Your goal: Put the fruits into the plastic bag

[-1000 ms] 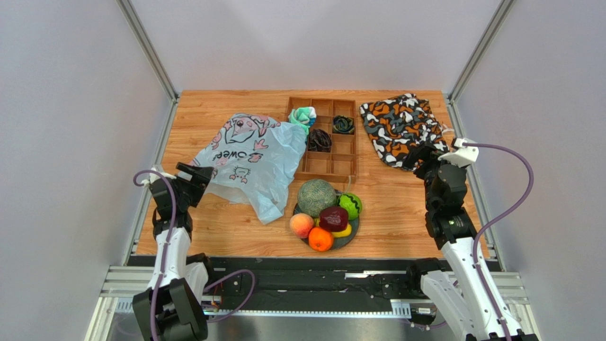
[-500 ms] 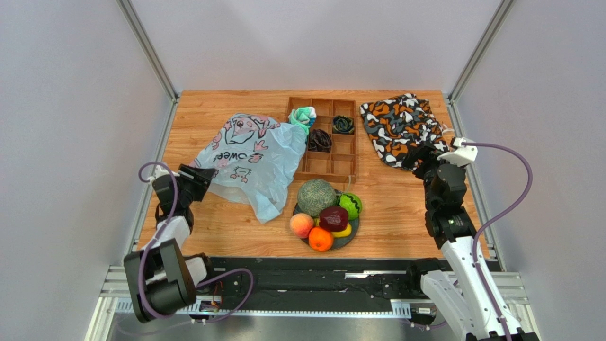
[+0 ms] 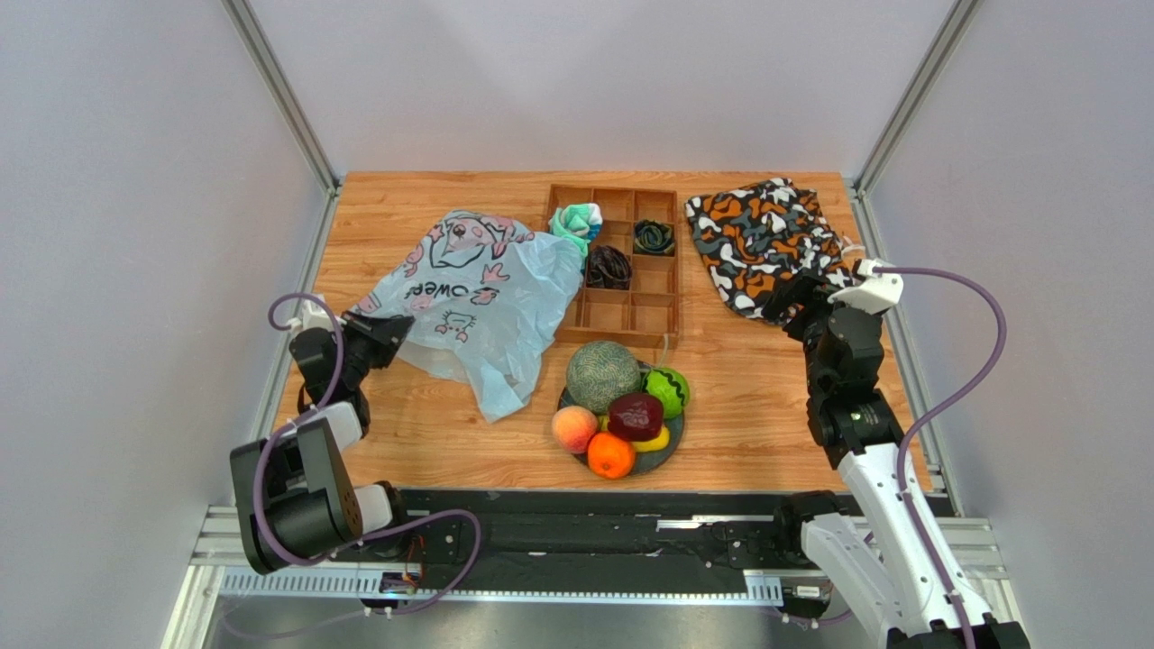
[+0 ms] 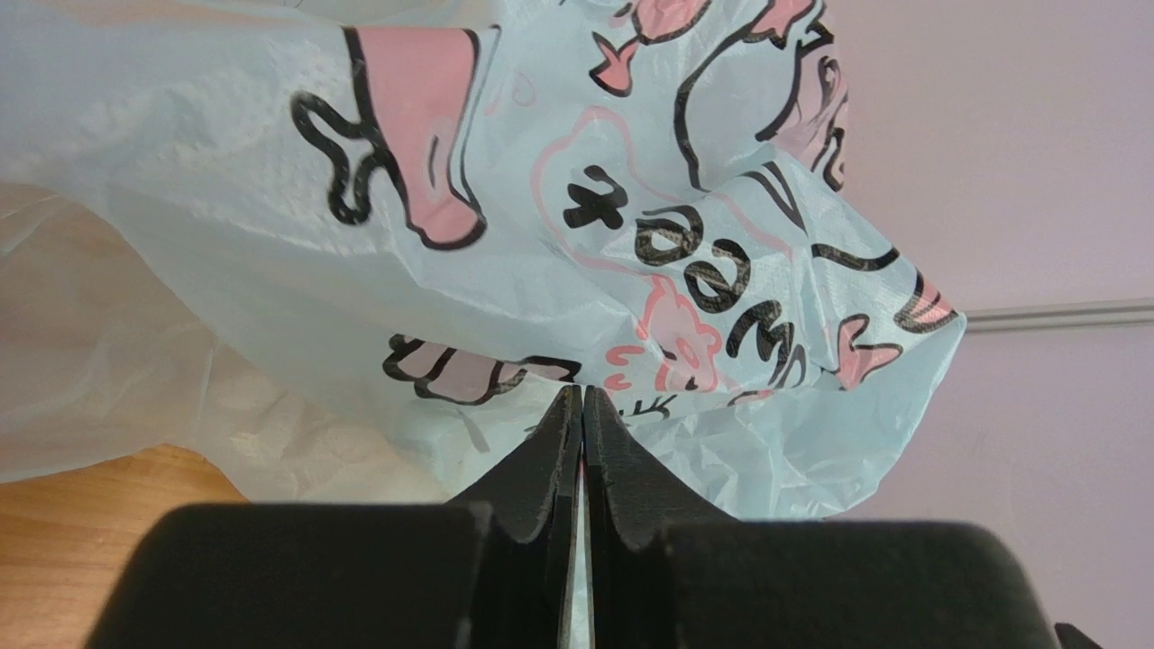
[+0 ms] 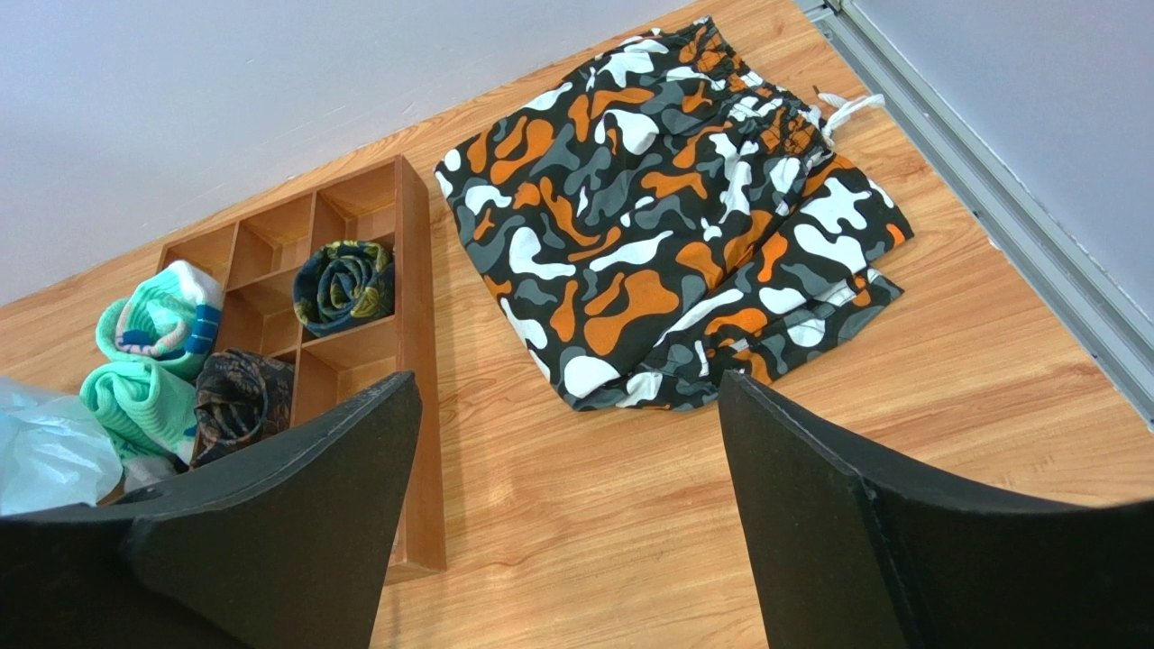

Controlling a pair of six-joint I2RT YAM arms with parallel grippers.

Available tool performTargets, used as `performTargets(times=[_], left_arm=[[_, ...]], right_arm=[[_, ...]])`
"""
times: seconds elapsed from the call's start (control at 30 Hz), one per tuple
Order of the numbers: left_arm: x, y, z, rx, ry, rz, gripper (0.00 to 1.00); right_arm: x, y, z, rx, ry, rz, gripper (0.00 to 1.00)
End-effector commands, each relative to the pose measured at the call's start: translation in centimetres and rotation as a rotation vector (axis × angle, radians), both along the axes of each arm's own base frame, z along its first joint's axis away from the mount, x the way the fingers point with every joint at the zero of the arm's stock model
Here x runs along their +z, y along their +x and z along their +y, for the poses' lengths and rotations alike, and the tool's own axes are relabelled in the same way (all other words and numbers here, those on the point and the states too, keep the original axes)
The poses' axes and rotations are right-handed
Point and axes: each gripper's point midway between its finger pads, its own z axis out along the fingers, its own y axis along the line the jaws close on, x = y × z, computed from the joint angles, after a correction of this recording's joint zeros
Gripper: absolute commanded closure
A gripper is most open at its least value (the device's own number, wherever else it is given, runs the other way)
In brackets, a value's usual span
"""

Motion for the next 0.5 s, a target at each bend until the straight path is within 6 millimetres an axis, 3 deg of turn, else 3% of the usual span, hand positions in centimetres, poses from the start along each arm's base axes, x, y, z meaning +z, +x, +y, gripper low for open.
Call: performTargets(times=[0.0,0.13,0.27,0.37,0.47], left_arm=[[2.3,0.2,0.7,0.003,0.087,-0.060,0.87],[0.1,-1.5,1.7,0.095,0.088,0.071,0.68],[0.4,-3.6,2.5,0.182,0.132,0.082,0.45],[0.2,-4.7,2.9,0.229,0.147,0.093,0.37],[-0.1,-4.8,2.9,0.232,0.142,0.096,0.38]], right_arm=[[2.3,0.2,0.2,0.005,0.023,-0.054,0.15],[2.3,0.3,0.3,0.013,0.023,-0.046,0.15],[2.3,0.3,0.5,0.019,0.027,-0.048,0.15],[2.1,0.4,0.7,0.027,0.035,-0.049,0.15],[1.9,0.5,0.8,0.034,0.040,-0.045,0.15]])
